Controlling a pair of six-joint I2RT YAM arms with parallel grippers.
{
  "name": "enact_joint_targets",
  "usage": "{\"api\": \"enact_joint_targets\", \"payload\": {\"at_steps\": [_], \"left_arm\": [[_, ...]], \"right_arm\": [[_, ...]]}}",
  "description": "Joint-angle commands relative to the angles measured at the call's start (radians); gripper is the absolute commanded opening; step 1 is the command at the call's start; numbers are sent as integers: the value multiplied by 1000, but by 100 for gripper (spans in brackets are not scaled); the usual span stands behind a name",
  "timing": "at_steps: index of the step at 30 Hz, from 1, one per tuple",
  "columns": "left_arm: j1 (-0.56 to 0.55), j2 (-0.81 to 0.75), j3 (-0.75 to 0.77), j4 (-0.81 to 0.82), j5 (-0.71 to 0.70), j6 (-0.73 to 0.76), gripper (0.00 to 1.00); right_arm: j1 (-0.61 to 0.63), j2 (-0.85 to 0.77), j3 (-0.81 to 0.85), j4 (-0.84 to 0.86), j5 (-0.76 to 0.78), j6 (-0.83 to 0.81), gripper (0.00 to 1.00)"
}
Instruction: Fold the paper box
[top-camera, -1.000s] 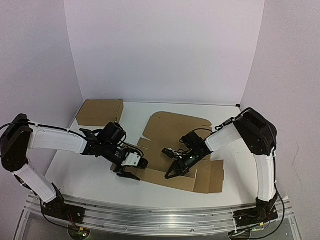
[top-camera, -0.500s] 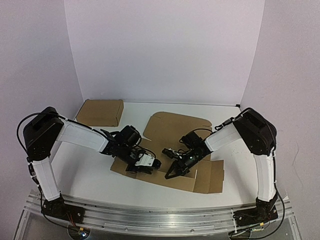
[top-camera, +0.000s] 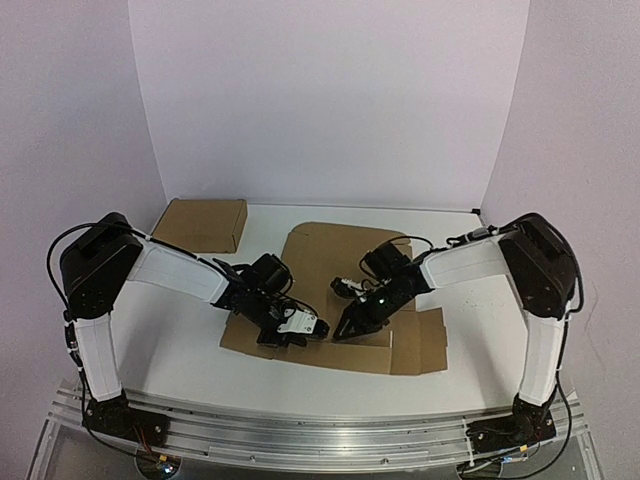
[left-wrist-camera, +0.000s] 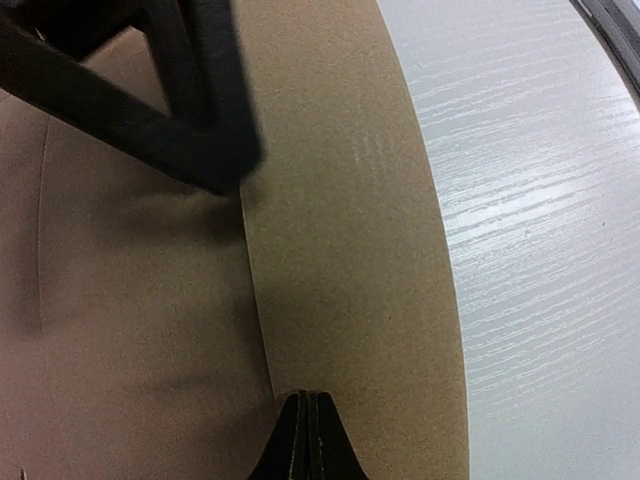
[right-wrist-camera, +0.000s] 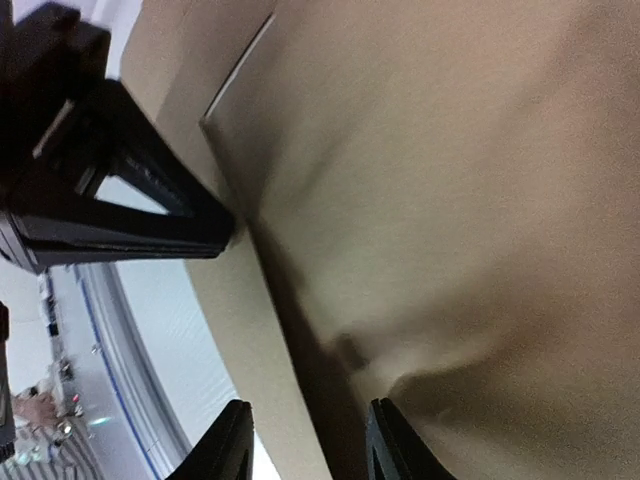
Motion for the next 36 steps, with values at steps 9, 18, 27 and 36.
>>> {"api": "enact_joint_targets", "payload": {"at_steps": [9,18,27,36], "left_arm": [[-7,36,-69,-217,-88,-208,3],[-7,23,-92,-230,-71,-222,3],[-9,-210,-91,-155,38,-121,5],[-38,-196,-59,-227,78,-116,0]], "right_arm": [[158,-335,-150,-93,484,442,0],[160,-213,-298,35,522,575,0],[146,-173,-440,41,506,672,0],[146,-156,-365,-25,492,626,0]]}}
